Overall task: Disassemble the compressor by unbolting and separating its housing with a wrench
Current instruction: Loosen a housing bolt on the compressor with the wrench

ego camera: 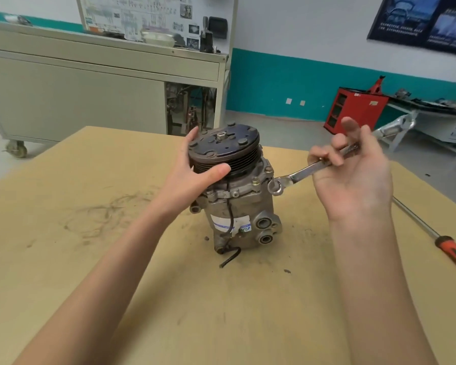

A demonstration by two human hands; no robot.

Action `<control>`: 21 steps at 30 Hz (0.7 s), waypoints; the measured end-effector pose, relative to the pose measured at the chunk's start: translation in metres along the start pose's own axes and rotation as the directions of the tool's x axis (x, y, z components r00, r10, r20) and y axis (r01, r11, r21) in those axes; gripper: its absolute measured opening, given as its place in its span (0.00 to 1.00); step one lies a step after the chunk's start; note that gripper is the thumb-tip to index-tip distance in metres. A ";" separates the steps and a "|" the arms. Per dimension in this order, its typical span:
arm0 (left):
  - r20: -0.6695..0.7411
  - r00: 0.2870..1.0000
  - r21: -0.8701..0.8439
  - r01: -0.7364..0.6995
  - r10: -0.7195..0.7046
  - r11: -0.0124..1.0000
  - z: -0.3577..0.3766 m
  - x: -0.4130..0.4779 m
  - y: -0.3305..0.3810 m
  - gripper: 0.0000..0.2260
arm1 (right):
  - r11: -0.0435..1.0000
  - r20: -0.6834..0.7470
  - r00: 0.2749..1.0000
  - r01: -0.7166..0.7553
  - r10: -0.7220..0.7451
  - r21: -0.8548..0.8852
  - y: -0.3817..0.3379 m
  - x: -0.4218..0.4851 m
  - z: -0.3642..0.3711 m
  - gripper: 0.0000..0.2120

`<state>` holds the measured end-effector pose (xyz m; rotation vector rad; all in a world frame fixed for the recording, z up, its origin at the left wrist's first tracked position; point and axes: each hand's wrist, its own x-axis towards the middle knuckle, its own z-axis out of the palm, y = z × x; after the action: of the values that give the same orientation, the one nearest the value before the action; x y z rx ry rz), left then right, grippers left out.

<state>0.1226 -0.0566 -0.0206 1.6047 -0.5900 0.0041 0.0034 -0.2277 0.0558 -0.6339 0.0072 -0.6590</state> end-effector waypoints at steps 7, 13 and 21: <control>-0.081 0.996 -0.032 -0.028 0.025 0.999 0.004 -0.001 -0.003 0.42 | 0.641 0.119 0.977 0.204 -0.175 -0.740 0.002 0.002 0.001 0.21; -0.097 0.994 -0.057 -0.058 0.053 0.997 0.007 -0.002 -0.005 0.46 | 0.296 0.189 0.978 0.155 0.089 -0.942 -0.011 0.007 -0.011 0.16; -0.094 0.994 -0.033 -0.050 0.047 0.998 0.008 -0.002 -0.006 0.42 | 0.504 0.149 0.962 0.013 0.230 -0.864 -0.011 -0.006 -0.027 0.12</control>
<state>0.1203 -0.0638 -0.0278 1.5465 -0.5533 0.1037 -0.0130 -0.2458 0.0394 -1.6991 0.1575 -0.4042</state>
